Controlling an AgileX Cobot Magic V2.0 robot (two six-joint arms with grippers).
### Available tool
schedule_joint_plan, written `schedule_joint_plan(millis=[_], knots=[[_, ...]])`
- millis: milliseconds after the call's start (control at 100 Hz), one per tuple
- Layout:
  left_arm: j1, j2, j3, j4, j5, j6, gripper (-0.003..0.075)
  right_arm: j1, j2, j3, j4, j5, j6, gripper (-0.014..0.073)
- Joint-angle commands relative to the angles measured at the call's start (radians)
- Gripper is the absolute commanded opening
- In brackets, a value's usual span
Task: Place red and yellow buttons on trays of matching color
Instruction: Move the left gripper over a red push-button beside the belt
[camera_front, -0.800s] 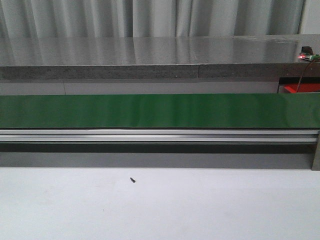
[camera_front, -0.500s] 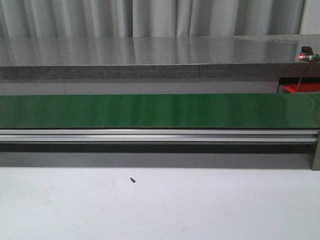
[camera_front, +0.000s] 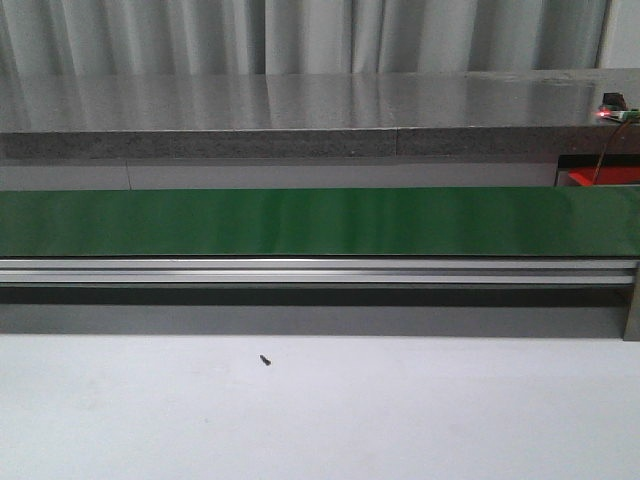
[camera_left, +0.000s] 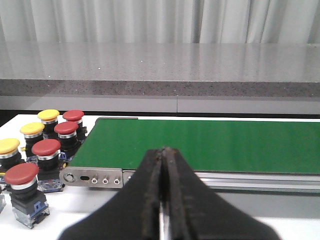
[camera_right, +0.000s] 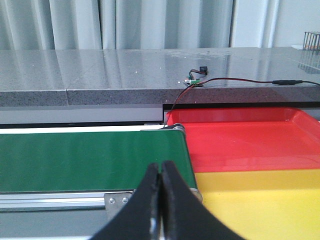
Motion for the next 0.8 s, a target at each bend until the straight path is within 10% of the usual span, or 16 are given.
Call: schedule_joint_plan(millis=[0,790], knots=[[0.002,-0.034,0.041,0.001,-0.084,-0.009,-0.0020,-0.003,-0.013,-0.018,-0.013,-0.071,-0.006,-0.0106],[0.329,0.339,-0.360,-0.093,0.176,-0.035,-0.0020,-0.003,-0.013,-0.018,-0.013,-0.071,-0.006,-0.0106]])
